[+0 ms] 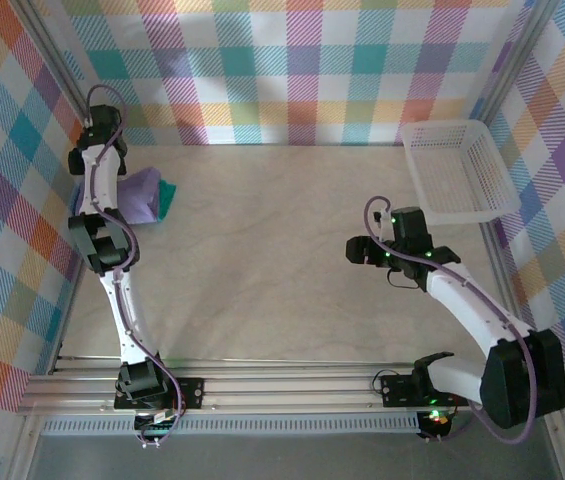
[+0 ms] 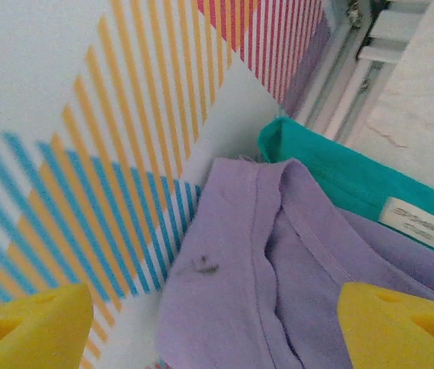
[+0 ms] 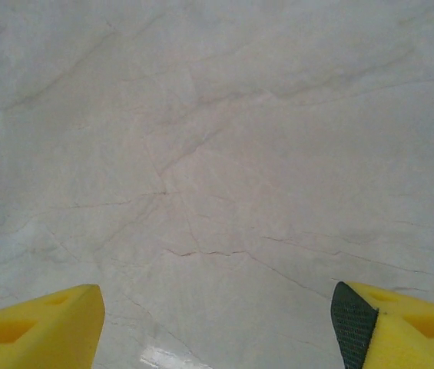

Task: Fold the inside-out t-shirt

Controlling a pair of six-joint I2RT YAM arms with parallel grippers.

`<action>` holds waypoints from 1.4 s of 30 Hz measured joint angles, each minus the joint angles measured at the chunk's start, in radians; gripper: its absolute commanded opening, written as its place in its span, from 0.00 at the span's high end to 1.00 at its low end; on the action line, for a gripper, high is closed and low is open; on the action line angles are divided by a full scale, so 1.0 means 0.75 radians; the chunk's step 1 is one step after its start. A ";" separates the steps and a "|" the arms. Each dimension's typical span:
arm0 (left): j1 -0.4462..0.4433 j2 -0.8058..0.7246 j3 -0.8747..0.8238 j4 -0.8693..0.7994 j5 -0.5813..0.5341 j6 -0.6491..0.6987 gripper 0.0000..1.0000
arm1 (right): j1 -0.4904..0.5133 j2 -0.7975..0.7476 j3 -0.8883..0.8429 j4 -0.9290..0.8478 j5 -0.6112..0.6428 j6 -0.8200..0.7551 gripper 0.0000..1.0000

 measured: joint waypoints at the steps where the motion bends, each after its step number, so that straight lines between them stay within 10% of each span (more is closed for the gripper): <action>1: -0.008 -0.049 -0.041 -0.009 0.028 -0.042 0.16 | 0.000 -0.012 0.007 -0.012 0.019 -0.009 0.18; 12: -0.148 -1.585 -1.699 0.525 0.680 -0.590 0.00 | -0.001 -0.195 0.053 -0.086 0.353 -0.078 0.00; 20: -0.216 -2.242 -2.701 1.005 0.507 -0.688 0.00 | -0.018 -0.321 -0.423 0.396 0.656 -0.189 0.00; 31: -0.233 -1.495 -3.002 2.065 0.492 -0.449 0.00 | -0.185 0.181 -0.629 1.200 0.667 -0.373 0.00; 42: -0.377 -1.160 -2.773 2.286 0.631 -0.234 0.00 | -0.344 0.496 -0.539 1.545 0.394 -0.356 0.00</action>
